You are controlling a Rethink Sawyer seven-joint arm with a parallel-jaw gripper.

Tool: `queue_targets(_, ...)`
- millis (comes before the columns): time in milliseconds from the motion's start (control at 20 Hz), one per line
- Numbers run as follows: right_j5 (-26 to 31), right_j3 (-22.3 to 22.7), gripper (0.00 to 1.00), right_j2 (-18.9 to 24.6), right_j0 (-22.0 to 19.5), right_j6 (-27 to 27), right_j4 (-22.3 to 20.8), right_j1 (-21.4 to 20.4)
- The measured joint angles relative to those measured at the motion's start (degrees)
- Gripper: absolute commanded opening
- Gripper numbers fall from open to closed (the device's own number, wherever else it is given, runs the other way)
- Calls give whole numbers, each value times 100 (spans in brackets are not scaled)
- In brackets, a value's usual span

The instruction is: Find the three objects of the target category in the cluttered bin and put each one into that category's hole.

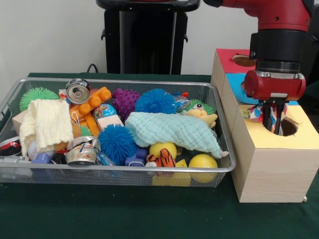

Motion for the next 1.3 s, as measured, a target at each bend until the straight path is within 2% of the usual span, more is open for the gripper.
queue_targets(400, -25, -3, 0, 18, -31, 0, 72, 63)
queue_targets(1050, -753, 0, 0, 498, -412, 0, 120, 322)
queue_targets(1300, -783, 2, 0, 603, -496, 0, 119, 333)
